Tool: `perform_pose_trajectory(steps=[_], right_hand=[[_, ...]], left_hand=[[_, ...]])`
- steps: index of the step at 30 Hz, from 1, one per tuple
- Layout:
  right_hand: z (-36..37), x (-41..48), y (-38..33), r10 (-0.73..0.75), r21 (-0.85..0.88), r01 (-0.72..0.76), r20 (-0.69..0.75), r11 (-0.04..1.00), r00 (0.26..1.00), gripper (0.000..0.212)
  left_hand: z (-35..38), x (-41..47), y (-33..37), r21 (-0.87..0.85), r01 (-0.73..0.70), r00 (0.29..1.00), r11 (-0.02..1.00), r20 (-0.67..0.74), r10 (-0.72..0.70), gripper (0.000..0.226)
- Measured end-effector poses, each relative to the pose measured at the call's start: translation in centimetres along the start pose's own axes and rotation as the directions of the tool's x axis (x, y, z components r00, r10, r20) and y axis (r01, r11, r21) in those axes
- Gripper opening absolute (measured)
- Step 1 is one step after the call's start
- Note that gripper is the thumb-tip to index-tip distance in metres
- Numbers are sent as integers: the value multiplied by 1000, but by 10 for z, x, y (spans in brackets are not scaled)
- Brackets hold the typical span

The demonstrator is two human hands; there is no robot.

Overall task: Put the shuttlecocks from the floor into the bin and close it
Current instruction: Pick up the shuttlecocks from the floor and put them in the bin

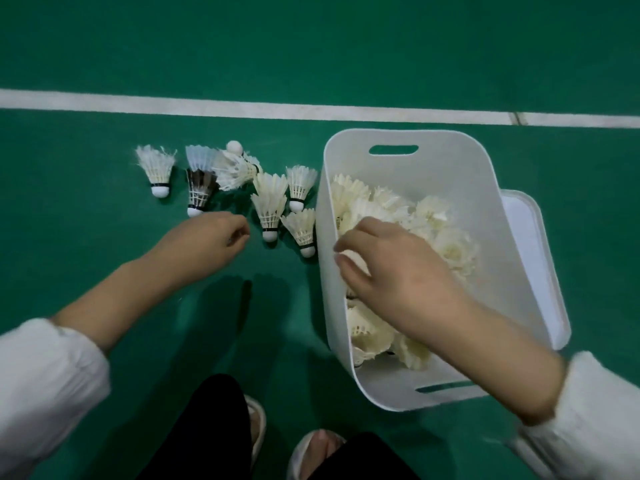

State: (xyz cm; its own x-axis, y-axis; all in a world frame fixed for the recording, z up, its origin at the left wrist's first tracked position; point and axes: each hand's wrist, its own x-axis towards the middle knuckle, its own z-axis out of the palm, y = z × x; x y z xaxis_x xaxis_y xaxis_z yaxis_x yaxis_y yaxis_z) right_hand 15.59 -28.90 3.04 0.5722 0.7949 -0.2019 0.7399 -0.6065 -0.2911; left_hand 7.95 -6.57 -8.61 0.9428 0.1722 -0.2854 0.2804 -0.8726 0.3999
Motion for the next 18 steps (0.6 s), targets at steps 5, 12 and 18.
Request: perform_pose_trajectory(steps=[5,12,18], right_hand=[[37,61,-64,-171,23,171,20,985,985,25],[87,154,-61,83,-48,-78,121,996,989,33],[116,190,-30,290,0,-294,155,956,944,41]], left_hand=[[-1,5,-30,-45,59,993,997,-97,-64,18],[6,31,-56,-97,79,953,992,-283,-104,25],[21,56,-58,-16,42,946,999,-320,-45,38]])
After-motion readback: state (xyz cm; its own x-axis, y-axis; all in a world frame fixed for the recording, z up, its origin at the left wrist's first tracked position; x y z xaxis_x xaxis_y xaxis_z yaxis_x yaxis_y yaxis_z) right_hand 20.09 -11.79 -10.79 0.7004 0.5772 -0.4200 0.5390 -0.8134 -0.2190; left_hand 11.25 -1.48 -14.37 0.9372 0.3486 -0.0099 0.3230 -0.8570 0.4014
